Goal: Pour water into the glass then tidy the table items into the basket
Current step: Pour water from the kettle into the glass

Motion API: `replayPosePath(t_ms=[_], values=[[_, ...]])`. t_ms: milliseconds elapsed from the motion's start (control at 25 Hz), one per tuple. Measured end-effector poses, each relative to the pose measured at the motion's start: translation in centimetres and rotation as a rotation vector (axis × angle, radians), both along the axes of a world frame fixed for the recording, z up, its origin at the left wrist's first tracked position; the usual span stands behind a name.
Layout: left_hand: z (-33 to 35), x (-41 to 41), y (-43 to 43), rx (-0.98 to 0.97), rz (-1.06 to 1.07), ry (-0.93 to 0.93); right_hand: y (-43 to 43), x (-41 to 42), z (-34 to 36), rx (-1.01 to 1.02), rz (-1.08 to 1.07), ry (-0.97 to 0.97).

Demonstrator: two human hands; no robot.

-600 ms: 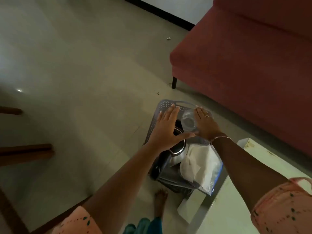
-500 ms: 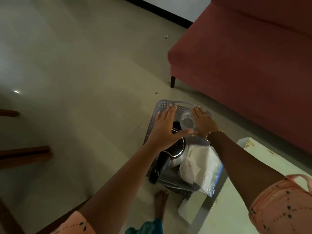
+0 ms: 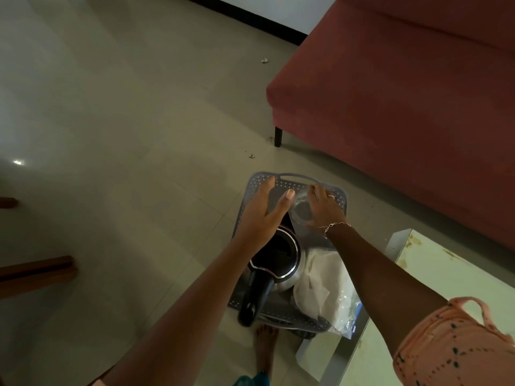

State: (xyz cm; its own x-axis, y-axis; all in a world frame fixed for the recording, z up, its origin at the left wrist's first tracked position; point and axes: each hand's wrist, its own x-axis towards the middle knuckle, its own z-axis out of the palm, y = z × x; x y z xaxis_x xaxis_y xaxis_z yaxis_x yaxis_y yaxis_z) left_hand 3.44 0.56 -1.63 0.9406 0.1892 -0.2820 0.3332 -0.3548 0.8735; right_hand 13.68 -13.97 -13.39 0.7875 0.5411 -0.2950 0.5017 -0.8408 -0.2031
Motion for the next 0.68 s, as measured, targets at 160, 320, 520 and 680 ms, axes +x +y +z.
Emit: replayPosePath(t_ms=[160, 320, 520, 680], values=[[0.8, -0.8, 0.0, 0.038, 0.044, -0.05, -1.5, -0.9, 3.2, 0.153, -0.126, -0.024], [3.3, -1.5, -3.5, -0.059, 0.037, -0.06, -4.0, -3.5, 9.6, 0.335, -0.229, -0.124], [6.5, -3.9, -9.1, -0.391, 0.007, 0.146, -8.4, -9.1, 17.3, 0.45, -0.283, -0.221], [6.0, -6.6, -13.0, -0.604, -0.007, 0.277, -11.7, -13.6, 20.4, 0.526, -0.292, -0.264]])
